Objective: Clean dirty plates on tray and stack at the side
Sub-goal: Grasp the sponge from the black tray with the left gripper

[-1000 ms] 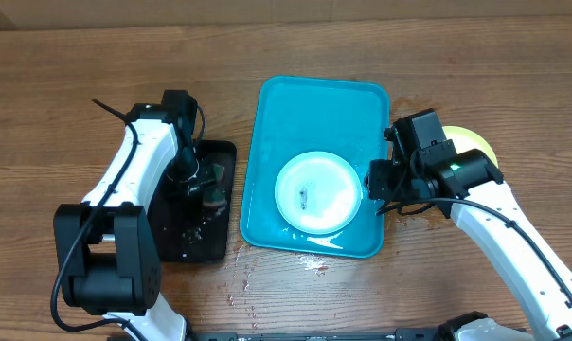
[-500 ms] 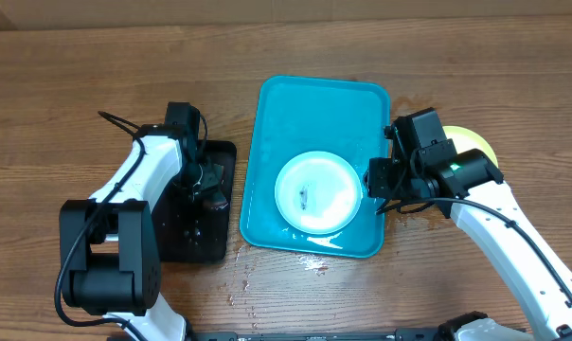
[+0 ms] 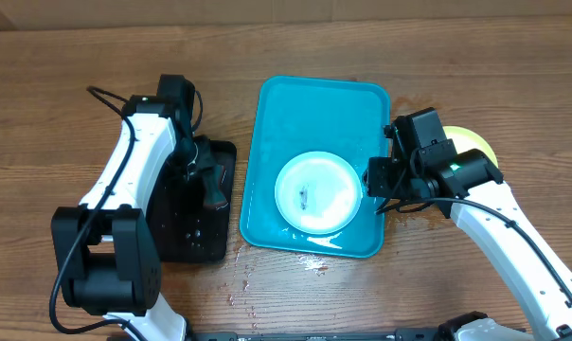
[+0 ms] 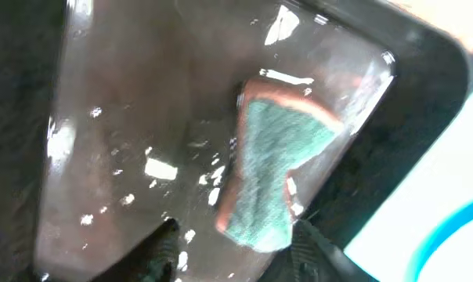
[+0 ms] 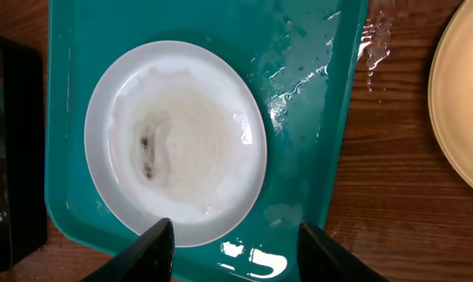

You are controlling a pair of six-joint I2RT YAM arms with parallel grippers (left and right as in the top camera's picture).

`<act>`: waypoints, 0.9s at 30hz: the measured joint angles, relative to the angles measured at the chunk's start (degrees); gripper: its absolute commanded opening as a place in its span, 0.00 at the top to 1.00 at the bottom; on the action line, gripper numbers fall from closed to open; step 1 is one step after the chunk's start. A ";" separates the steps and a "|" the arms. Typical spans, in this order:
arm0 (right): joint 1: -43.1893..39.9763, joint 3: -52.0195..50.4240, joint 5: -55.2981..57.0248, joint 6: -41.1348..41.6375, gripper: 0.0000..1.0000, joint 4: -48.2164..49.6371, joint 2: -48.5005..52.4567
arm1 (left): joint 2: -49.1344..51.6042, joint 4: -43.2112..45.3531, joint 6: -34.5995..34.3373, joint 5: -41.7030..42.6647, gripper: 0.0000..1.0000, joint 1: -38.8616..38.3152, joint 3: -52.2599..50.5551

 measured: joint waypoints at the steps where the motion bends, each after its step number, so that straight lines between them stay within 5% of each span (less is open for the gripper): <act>1: 0.00 0.00 0.02 -0.02 0.48 0.17 0.00 | 0.00 1.79 0.02 -0.13 0.50 -0.44 -0.68; 4: 0.00 -0.02 0.04 0.00 0.48 0.61 0.00 | -0.13 8.22 0.04 -0.35 0.64 -2.54 -4.79; 5: 0.00 -0.02 0.04 0.00 0.48 0.87 0.04 | -0.13 10.19 0.13 -0.37 0.83 -3.15 -6.69; 7: 0.02 -0.02 0.02 0.00 0.49 1.53 0.59 | -0.11 13.68 0.02 -0.42 0.96 -4.24 -11.39; 12: 0.02 -0.02 0.02 0.02 0.49 3.69 3.61 | -0.13 14.45 0.07 -1.38 0.96 -4.50 -14.08; 18: 0.00 -0.04 0.00 -0.02 0.49 5.60 9.14 | -0.15 2.93 0.07 -2.58 0.96 -3.98 -10.10; 21: 0.00 -0.13 0.04 0.22 0.70 7.02 12.11 | -0.44 -1.66 0.04 -2.99 0.96 -3.17 -4.63; 27: 0.00 -1.18 0.13 0.00 0.77 11.10 19.58 | -6.21 -8.09 0.31 -3.41 0.96 -2.67 8.72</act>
